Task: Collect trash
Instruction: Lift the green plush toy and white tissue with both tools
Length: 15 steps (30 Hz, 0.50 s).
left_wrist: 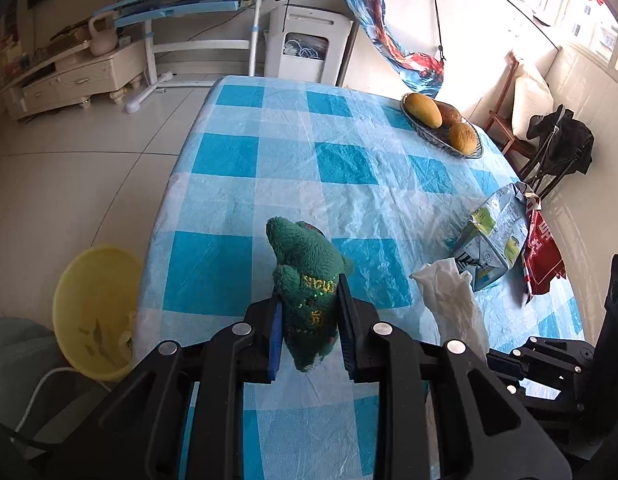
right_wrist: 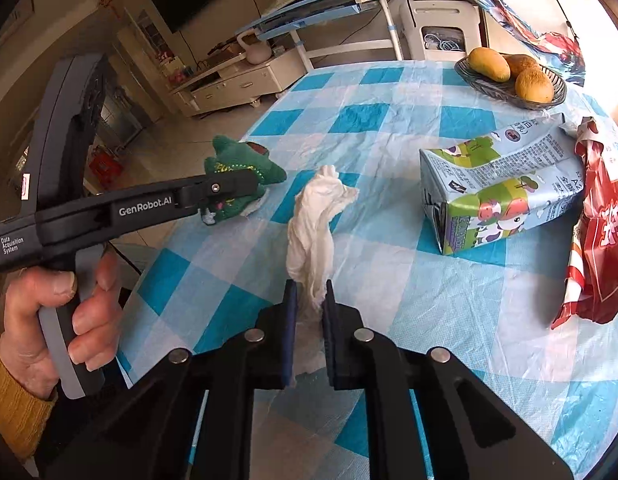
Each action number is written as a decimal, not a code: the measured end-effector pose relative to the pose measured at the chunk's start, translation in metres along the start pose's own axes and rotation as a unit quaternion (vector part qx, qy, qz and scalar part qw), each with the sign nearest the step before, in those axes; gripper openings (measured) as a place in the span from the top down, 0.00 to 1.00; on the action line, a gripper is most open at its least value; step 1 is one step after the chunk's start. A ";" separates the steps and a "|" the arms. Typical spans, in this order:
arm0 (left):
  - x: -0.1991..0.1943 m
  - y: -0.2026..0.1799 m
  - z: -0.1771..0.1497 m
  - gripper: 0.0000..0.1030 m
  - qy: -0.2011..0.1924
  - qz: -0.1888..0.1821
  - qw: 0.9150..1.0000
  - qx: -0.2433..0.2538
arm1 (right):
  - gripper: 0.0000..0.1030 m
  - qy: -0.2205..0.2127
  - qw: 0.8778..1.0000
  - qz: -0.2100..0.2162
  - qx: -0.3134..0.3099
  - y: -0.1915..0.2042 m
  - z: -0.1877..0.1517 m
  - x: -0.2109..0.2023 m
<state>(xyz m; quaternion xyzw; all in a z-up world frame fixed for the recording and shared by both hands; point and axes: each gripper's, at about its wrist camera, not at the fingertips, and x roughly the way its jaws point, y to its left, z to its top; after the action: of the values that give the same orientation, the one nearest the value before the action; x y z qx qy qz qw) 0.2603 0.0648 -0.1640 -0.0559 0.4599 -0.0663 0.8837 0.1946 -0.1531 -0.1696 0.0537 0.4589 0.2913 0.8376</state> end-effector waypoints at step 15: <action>-0.010 0.014 -0.032 0.61 -0.007 0.025 1.000 0.008 | 0.68 0.006 1.000 -0.007 0.008 0.008 -0.007 0.006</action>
<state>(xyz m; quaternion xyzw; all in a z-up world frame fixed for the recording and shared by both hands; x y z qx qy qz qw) 0.2289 0.0795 -0.1764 -0.0381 0.4545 -0.0478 0.8886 0.1873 -0.1445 -0.1749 0.0558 0.4670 0.2823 0.8361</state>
